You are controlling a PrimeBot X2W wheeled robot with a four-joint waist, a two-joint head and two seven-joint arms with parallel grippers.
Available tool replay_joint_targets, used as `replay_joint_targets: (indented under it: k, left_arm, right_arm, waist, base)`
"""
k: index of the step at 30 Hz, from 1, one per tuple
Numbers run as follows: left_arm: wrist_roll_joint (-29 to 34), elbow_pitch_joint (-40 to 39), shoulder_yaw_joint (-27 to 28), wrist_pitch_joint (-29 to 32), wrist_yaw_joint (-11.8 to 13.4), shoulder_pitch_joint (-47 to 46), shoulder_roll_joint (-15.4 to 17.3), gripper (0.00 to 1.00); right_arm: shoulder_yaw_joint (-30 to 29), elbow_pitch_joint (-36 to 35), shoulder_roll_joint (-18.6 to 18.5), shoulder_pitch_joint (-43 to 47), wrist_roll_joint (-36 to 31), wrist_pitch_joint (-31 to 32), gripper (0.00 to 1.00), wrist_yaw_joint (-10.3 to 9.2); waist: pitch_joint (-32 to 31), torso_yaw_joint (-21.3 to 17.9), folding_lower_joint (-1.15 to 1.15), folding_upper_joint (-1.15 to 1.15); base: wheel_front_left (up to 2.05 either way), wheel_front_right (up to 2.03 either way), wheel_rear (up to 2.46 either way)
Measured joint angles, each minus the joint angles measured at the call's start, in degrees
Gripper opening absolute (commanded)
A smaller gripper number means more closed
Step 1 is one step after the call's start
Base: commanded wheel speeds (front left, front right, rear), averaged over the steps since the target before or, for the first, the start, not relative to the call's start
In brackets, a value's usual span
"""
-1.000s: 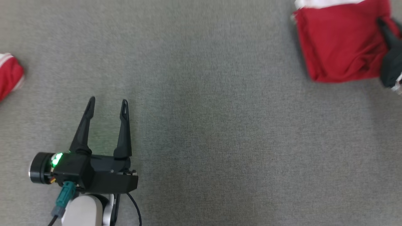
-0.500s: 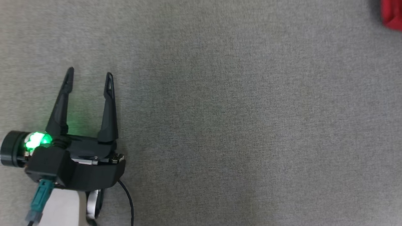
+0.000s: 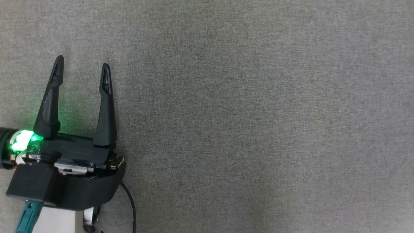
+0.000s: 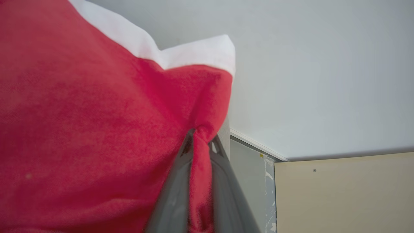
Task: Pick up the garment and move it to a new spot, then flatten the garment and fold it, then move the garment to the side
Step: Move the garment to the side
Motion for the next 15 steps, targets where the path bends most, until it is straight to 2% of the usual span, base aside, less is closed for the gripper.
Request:
replay_joint_targets:
  k: [10,11,12,13,15]
  left_arm:
    - [0.0,-1.6,-0.1,-0.1,0.1,0.1,-0.1,1.0]
    - [0.0,-1.6,-0.1,-0.1,0.1,0.1,-0.1,1.0]
    - [0.1,-1.7,-0.1,-0.1,0.2,0.1,-0.1,1.0]
    - [0.1,-1.7,-0.1,-0.1,0.3,0.1,-0.1,1.0]
    - [0.1,-1.5,-0.1,-0.1,0.3,0.1,-0.1,1.0]
  right_arm:
    - [2.3,0.8,-1.4,-4.0,-1.3,2.2,0.0,0.0]
    - [2.3,0.8,-1.4,-4.0,-1.3,2.2,0.31,0.0]
    - [2.4,0.9,-1.4,-4.1,-1.3,2.4,0.48,0.0]
    - [2.6,1.2,-1.3,-4.4,-1.4,2.1,1.0,0.0]
    - [2.7,1.8,-1.0,-4.4,-1.7,1.8,1.0,0.0]
  waist:
    - [1.5,0.6,0.0,0.0]
    - [1.5,0.6,0.0,0.0]
    - [1.5,0.6,0.0,0.0]
    - [1.6,0.5,0.0,0.0]
    - [1.3,0.4,0.0,0.0]
  base:
    - [0.0,0.0,0.0]
    - [0.0,0.0,0.0]
    - [0.0,0.0,0.0]
    - [0.0,0.0,0.0]
    - [0.0,0.0,0.0]
